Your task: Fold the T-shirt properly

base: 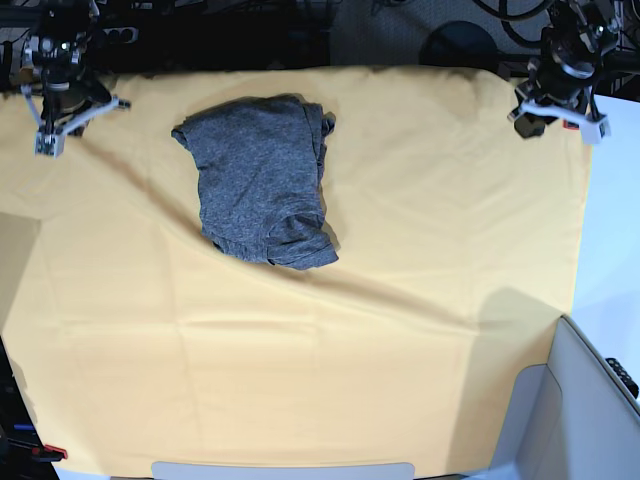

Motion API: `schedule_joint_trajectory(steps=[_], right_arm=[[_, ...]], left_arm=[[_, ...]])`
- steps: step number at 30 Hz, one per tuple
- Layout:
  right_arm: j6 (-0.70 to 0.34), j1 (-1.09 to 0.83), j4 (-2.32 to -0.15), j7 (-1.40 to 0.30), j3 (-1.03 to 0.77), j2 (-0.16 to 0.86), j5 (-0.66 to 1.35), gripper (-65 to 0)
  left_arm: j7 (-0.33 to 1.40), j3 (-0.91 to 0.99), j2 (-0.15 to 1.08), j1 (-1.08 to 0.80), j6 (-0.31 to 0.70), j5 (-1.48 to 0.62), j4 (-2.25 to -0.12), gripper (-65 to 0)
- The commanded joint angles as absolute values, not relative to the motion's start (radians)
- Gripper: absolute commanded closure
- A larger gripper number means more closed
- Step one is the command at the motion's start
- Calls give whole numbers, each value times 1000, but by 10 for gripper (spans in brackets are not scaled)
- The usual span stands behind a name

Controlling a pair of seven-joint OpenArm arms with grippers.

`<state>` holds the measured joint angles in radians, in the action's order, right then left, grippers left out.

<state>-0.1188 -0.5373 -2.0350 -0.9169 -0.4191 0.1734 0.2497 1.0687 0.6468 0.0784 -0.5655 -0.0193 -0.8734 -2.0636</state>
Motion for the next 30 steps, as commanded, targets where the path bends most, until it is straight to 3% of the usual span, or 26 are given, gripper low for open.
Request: schedule_joint_trajectory(steps=[1,6,12,15,22,26,30], right_arm=[[-124,-591,-2057,-898,-420,179,259,0],[-124,-788,-2025,-898,-409,154,252,0],[-124,-731,-1787,-898,-315,137,196,0],[-124,-638,-1598,-898,-283,133,150,0],[-124,-309,-860,-832,-283,93,127,0],[-124,-148,-467,-619,-278,76,122,0],[-124,-44,-239,-372,-274,65,96,0]], left_arm=[[1061,694,84,-604,-19,-871,-2077,-10],[1184,785,76,-661,-24,-866,-1992,-10],[1164,696,81,-667,-25,-865,-1685,-10],[1027,598,81,-659,-27,-837,-1486,-11],[533,191,128,-490,-27,-680,-940,-11],[303,-88,151,-340,-27,-610,-638,-12],[61,-348,130,-245,-27,-567,-433,-12]])
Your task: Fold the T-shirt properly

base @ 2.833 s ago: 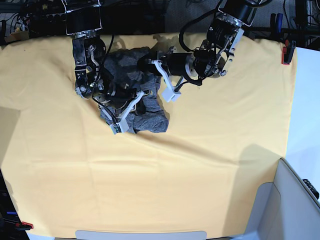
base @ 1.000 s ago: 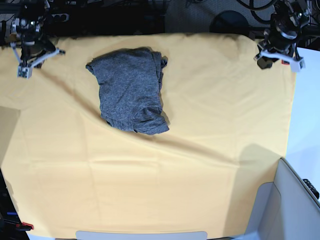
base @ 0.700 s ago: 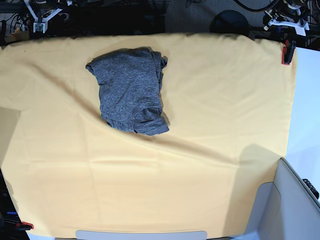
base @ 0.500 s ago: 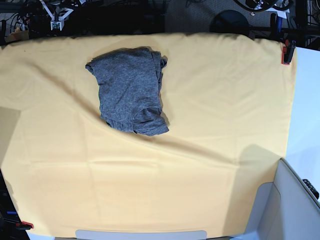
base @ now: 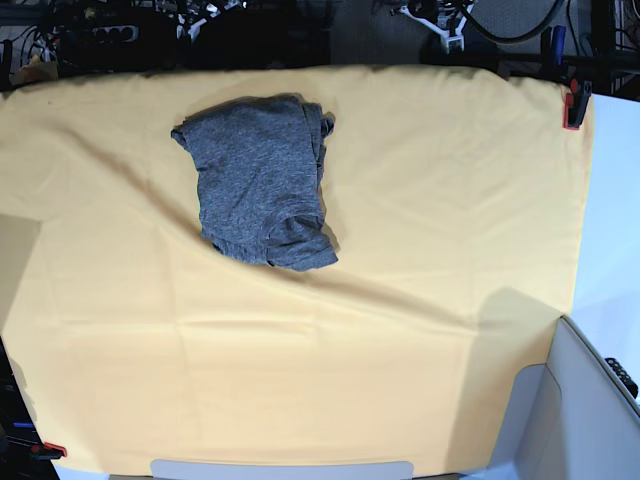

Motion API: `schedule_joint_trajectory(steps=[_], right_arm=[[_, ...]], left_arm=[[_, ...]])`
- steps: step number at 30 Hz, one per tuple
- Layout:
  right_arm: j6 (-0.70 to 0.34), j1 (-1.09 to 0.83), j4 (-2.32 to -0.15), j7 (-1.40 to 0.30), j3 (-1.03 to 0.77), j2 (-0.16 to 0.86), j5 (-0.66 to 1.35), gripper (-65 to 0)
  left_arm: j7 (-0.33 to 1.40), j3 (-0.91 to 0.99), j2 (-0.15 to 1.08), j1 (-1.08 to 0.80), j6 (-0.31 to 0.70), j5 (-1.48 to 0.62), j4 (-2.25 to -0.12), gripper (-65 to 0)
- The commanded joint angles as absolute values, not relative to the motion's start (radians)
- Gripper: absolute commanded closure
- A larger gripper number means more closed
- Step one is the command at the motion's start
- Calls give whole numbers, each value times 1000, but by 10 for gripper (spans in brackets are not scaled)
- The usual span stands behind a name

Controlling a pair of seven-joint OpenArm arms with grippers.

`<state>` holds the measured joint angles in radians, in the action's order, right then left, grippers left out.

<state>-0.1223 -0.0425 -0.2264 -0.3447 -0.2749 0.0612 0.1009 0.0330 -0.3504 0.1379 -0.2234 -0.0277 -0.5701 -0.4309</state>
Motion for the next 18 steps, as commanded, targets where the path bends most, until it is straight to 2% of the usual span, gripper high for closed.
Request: schedule_joint_trajectory(steps=[1,3,5,9,13,18], right_arm=[[-122,-12,-182,-325,-260,47,58,0],[-105,33,-117,-269,-236,7,-25,0],[-39,44,-102,-228,-228,-22,-88,0],[79,42,-102,-162,-228,-61,-180,0],[88,44,-102,-150,-229,-99,-209,0],[94,41,-102,-143,-231,-101,-203,0]], left_arm=[[-1,-417,119,-222,-27,-565,-375,-12],[-82,-522,110,-179,-27,-565,-266,-12],[-140,-588,79,-143,-27,-565,-176,-13],[-162,-648,59,-127,-27,-565,-148,-13],[-162,-674,59,-124,-27,-565,-148,-13],[-168,-680,62,-124,-27,-565,-148,-13]])
